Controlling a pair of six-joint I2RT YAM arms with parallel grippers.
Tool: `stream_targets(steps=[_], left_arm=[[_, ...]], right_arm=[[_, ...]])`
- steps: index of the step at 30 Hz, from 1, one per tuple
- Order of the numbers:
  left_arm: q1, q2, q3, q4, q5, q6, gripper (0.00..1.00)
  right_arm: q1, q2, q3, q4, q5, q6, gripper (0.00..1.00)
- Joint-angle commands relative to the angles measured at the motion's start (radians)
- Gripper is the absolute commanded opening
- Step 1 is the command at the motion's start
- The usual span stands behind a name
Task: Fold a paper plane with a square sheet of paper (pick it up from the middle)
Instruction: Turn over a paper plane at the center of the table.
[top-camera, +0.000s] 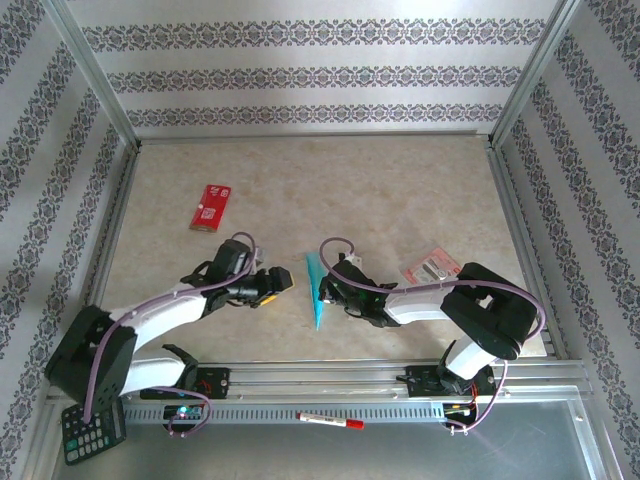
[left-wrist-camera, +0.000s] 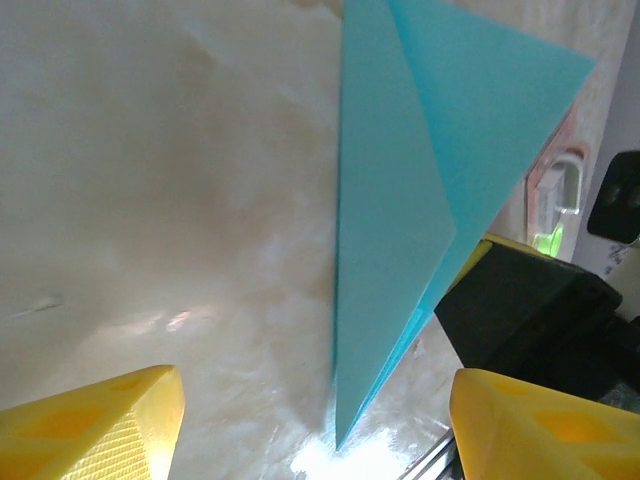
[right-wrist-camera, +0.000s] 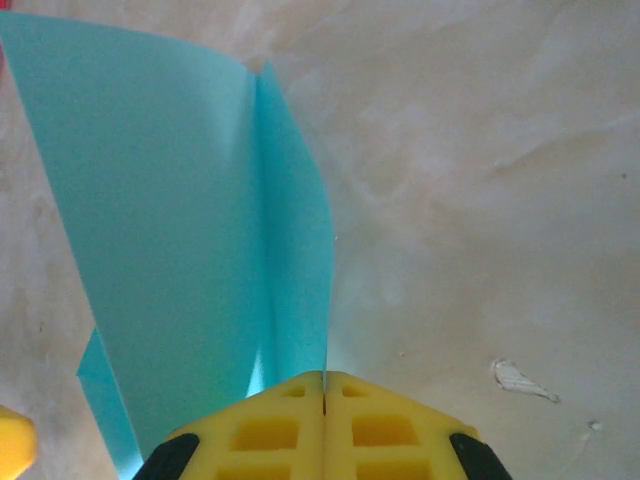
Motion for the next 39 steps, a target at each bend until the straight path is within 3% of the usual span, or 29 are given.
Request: stream_targets(steps=[1,4,11,20,25,33,39], left_arm=[[-0.053,0.055,0.077,0.058,0.004,0.024,0.71],[-0.086,0.119,0.126,0.054,-0.004,0.037,0.7],[-0.09,0.253,0.22,-0.015,-0.017,0.084,0.53],[-0.09,0.308,0.238,-0.016,-0.017,0.092,0.33],[-0.09,0.325,0.241,-0.018,-0.026,0.103,0.28],[-0.073,0.322,0.236,-0.005,-0.026,0.123,0.07],[-0.033,0.318,0.211,0.056,-0.004,0.116,0.04]], right_arm=[[0.004,-0.016,-0.017,0.063,0.015,0.022,0.0],[0.006,-0.013,-0.019,0.069,0.014,0.027,0.0],[0.007,0.001,-0.022,0.085,0.018,0.024,0.0],[0.009,0.02,-0.025,0.1,0.02,0.032,0.0],[0.009,0.031,-0.019,0.106,0.017,0.035,0.0],[-0.004,0.003,-0.051,0.099,0.039,0.026,0.0],[-0.028,-0.024,-0.08,0.116,0.039,0.01,0.0]])
